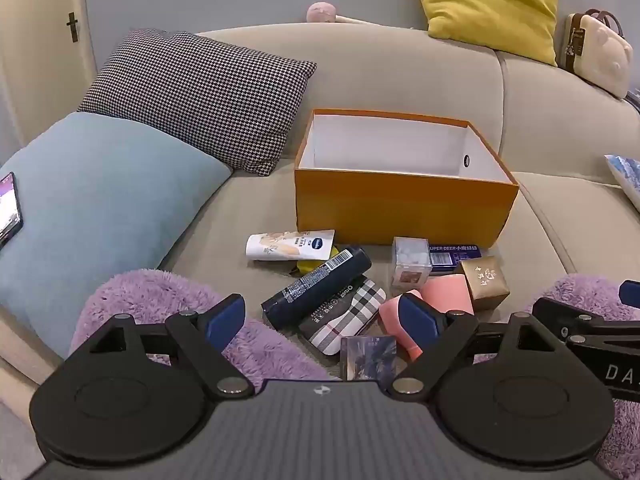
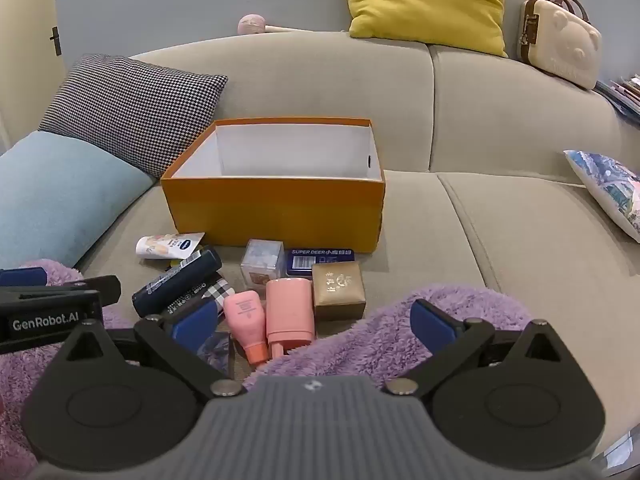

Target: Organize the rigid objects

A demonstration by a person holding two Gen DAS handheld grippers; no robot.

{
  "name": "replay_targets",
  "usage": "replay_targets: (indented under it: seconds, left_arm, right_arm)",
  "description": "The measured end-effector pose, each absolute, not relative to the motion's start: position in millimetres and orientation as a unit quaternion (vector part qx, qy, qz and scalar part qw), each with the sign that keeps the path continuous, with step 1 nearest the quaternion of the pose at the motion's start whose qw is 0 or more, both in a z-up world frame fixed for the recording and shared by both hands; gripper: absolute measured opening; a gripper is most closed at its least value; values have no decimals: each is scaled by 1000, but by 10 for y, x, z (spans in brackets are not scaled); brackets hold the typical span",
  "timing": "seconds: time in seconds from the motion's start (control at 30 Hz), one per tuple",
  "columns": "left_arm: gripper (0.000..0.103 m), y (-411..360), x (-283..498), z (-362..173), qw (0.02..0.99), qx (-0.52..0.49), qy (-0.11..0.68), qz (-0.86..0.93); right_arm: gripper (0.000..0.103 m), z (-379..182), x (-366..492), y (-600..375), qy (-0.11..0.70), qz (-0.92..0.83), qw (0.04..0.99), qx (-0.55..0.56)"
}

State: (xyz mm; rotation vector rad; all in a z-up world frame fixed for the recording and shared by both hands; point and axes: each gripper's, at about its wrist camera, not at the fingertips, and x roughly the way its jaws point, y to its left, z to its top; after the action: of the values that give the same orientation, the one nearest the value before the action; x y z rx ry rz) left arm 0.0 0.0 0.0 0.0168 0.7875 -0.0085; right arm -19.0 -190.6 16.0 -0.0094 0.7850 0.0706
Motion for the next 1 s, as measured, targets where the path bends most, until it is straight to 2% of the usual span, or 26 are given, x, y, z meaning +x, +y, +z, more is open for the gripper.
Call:
replay_targets:
  seconds: [1.0]
  left_arm:
    - [101, -14, -2, 5, 922, 8, 386, -4]
  right_arm:
    - [102, 98, -169, -1879, 389, 36, 921, -2]
